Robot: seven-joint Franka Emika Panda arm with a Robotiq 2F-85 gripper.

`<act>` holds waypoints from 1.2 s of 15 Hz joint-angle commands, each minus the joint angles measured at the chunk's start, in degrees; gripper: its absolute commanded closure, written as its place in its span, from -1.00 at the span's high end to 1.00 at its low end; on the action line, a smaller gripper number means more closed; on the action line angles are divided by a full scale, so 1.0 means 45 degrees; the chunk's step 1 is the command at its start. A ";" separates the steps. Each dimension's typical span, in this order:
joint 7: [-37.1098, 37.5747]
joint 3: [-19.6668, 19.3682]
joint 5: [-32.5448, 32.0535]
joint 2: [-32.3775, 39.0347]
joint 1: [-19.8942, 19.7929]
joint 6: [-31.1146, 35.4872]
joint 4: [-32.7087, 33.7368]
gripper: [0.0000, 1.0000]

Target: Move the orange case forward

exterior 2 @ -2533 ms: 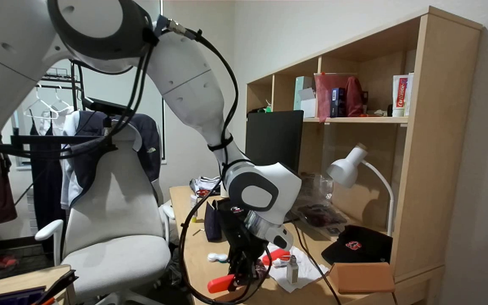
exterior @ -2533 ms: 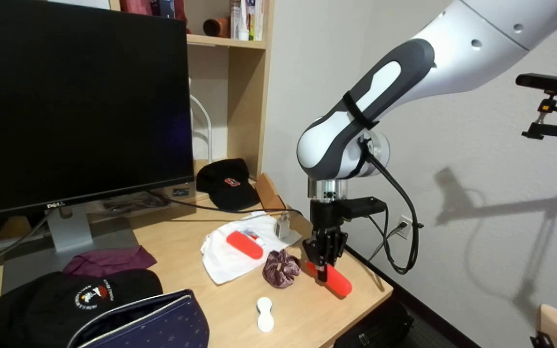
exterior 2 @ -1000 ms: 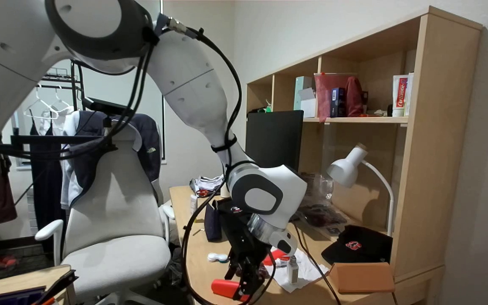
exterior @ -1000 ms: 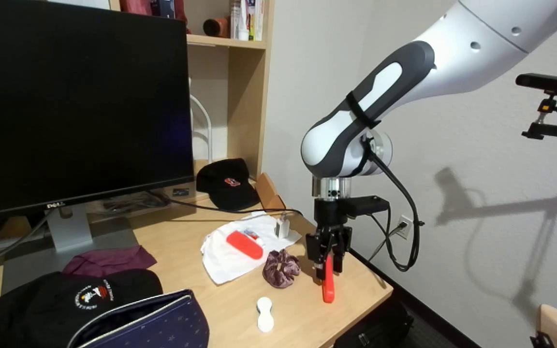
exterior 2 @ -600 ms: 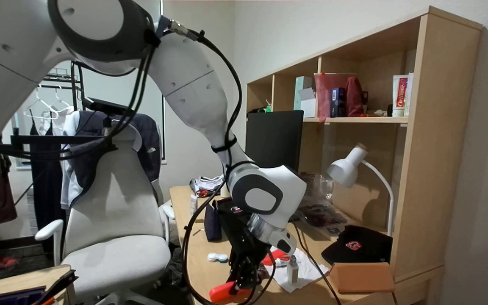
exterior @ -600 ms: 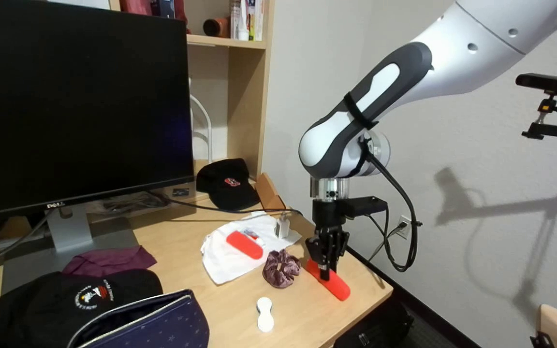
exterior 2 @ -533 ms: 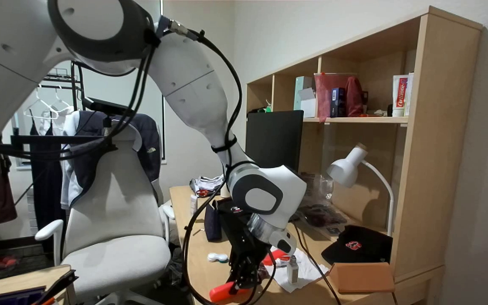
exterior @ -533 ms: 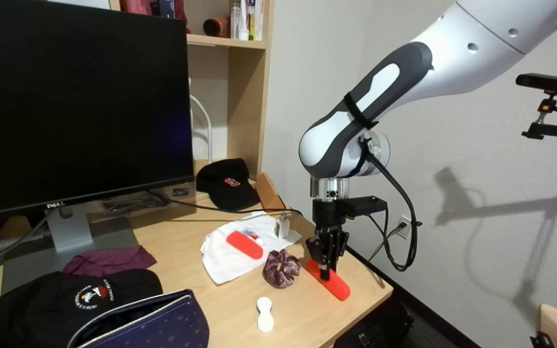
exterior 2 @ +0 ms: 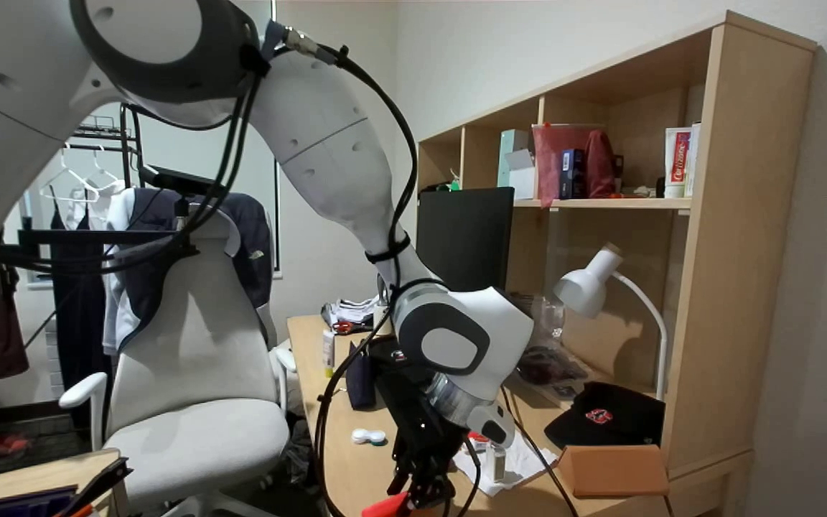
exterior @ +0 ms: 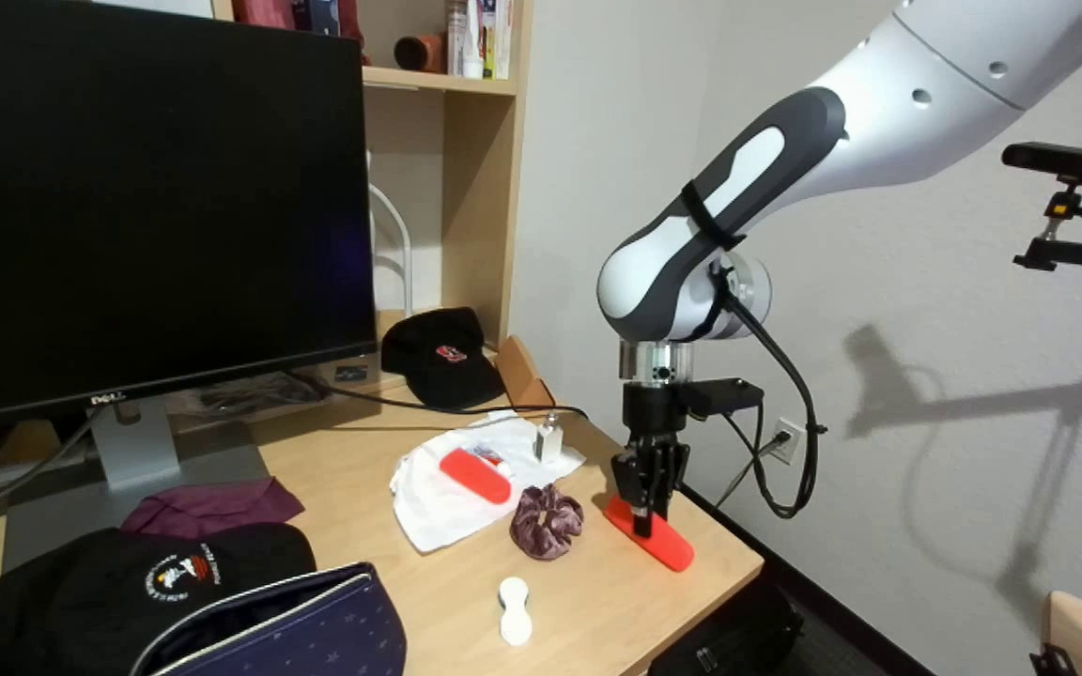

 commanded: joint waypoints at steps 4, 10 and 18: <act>0.0112 -0.0297 -0.0142 0.0395 0.0023 0.0748 0.0135 0.70; 0.0435 -0.0301 -0.0153 0.0053 0.0218 0.1025 -0.0161 1.00; 0.1821 -0.0512 -0.1122 -0.2036 0.1585 0.1932 -0.1606 1.00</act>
